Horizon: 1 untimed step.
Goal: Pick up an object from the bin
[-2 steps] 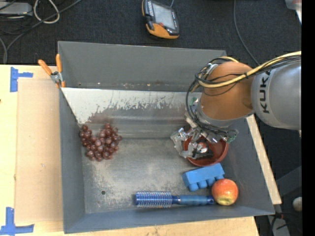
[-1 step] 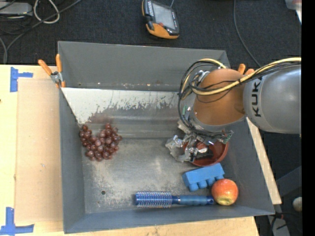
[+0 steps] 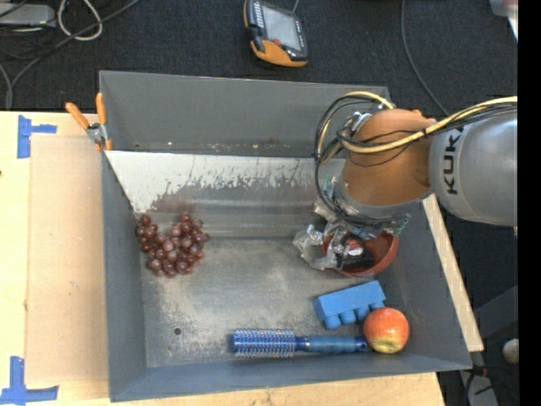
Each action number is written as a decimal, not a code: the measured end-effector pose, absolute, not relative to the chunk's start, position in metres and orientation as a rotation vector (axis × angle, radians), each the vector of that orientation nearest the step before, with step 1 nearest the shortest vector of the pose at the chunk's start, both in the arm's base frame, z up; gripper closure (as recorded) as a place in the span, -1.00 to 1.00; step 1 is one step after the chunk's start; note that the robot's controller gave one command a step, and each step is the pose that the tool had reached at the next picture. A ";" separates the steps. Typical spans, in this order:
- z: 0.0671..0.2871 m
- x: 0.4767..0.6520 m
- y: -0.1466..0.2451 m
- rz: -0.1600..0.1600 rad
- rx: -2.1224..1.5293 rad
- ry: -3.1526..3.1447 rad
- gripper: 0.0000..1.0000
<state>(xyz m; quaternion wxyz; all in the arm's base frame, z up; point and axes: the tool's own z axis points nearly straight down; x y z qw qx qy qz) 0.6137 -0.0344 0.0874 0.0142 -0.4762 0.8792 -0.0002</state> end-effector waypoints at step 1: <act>0.078 0.608 -0.031 0.015 -1.476 2.752 1.00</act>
Offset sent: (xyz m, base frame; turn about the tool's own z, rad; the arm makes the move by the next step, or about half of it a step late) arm -0.0022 -0.0056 0.0093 0.0114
